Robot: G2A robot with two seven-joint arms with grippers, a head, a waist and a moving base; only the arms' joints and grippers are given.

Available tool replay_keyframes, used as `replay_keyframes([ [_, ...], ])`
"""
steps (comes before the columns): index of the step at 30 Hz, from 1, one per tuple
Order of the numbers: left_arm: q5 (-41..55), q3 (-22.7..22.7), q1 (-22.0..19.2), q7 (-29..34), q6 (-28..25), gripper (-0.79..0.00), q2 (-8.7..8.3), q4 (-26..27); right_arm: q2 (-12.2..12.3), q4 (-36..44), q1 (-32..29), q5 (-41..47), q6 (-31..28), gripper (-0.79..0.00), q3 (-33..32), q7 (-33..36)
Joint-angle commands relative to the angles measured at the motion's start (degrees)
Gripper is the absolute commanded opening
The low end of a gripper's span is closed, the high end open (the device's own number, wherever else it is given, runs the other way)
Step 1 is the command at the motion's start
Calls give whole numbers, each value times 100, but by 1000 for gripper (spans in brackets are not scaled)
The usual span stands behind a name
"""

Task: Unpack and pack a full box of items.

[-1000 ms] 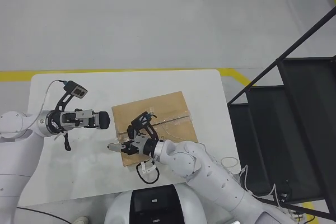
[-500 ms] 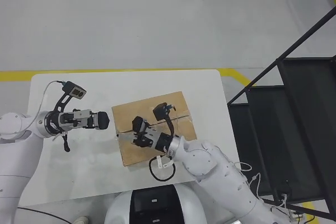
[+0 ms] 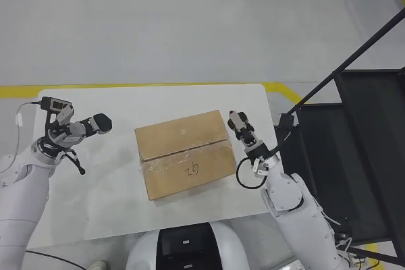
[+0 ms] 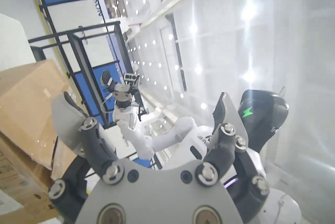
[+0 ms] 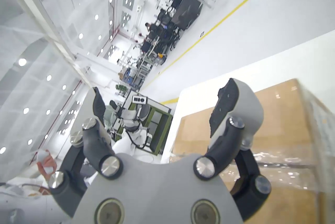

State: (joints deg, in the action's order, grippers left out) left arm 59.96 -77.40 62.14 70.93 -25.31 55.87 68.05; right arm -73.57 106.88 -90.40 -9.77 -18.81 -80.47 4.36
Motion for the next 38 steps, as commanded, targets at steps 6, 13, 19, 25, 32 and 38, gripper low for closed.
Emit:
replay_keyframes([
  [6,-288,-66,245,-686,-106,0,36,142,49,14,-287,270,13,0,-669,-86],
  [13,-391,-73,367,-909,-75,0,58,367,68,-10,-301,291,23,0,-730,188],
  [19,-390,-73,365,-905,-77,0,57,361,68,-9,-301,290,22,0,-728,175],
  [25,-390,-73,365,-904,-77,-1,57,361,68,-9,-301,290,22,0,-728,175],
  [32,-390,-73,365,-904,-77,0,57,361,68,-9,-301,290,22,0,-728,175],
  [38,-390,-73,365,-904,-77,0,57,361,68,-9,-301,290,22,-1,-728,175],
])
